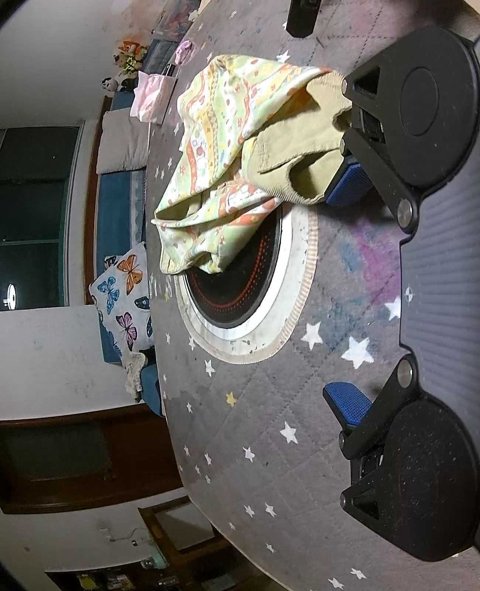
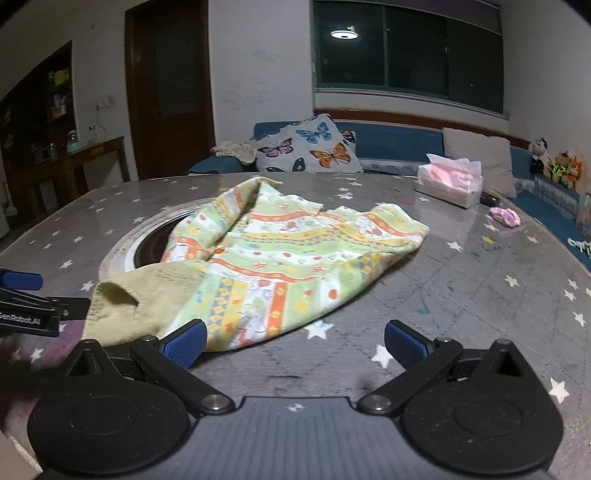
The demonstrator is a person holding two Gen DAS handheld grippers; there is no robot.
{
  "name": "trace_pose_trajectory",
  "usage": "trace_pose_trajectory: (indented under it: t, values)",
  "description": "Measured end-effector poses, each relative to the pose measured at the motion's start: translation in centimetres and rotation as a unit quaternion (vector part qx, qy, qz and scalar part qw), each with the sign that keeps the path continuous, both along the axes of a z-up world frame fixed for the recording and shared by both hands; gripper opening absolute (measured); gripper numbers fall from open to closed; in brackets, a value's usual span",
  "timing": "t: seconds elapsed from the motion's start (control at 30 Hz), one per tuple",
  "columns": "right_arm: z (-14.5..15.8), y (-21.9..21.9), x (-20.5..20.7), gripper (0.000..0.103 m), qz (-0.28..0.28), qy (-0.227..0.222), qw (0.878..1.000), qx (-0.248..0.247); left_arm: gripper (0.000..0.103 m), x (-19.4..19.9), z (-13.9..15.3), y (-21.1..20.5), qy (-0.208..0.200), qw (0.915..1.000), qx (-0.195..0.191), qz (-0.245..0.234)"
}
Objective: Fold clothes
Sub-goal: 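Approach the crumpled striped garment with both grippers open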
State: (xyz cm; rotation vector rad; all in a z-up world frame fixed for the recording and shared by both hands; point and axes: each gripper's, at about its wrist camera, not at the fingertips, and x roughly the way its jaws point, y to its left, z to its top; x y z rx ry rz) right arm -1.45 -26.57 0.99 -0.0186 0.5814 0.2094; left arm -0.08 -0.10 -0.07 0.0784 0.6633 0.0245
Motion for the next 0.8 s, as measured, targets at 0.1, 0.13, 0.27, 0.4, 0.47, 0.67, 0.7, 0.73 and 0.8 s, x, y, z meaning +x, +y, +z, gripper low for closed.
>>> trace_pose_trajectory:
  t: [0.1, 0.13, 0.27, 0.4, 0.47, 0.67, 0.7, 0.73, 0.8]
  values:
    - [-0.1, -0.6, -0.3, 0.103, 0.001, -0.004, 1.000, -0.008, 0.103, -0.3, -0.2, -0.3, 0.003, 1.0000, 0.002, 0.001]
    - [0.0, -0.1, -0.4, 0.103, -0.001, -0.003, 1.000, -0.007, 0.103, -0.3, -0.3, -0.4, 0.004, 1.0000, 0.003, 0.001]
    - [0.3, 1.9, -0.7, 0.103, -0.005, 0.003, 1.000, -0.004, 0.103, -1.1, -0.3, -0.7, 0.005, 1.0000, 0.005, 0.002]
    - [0.5, 3.1, -1.1, 0.103, -0.011, 0.011, 1.000, -0.003, 0.103, -1.5, -0.2, -0.7, 0.005, 1.0000, 0.002, -0.001]
    - [0.6, 3.2, -1.3, 0.103, -0.016, 0.013, 1.000, -0.006, 0.103, -1.7, -0.2, -0.8, 0.004, 1.0000, 0.002, -0.001]
    - [1.1, 3.9, -1.3, 0.103, -0.035, 0.018, 0.999, -0.019, 0.103, -2.1, -0.1, -0.9, 0.003, 1.0000, 0.005, -0.001]
    - [1.2, 4.0, -1.5, 0.103, -0.037, 0.017, 0.999, -0.021, 0.103, -2.1, 0.0, -1.0, 0.002, 1.0000, 0.005, -0.002]
    - [1.2, 4.1, -1.6, 0.103, -0.038, 0.016, 0.999, -0.024, 0.103, -2.1, 0.0, -1.0, 0.001, 1.0000, 0.006, -0.002]
    - [1.1, 4.2, -1.4, 0.103, -0.040, 0.017, 0.999, -0.028, 0.103, -2.2, 0.1, -1.1, 0.000, 1.0000, 0.007, -0.004]
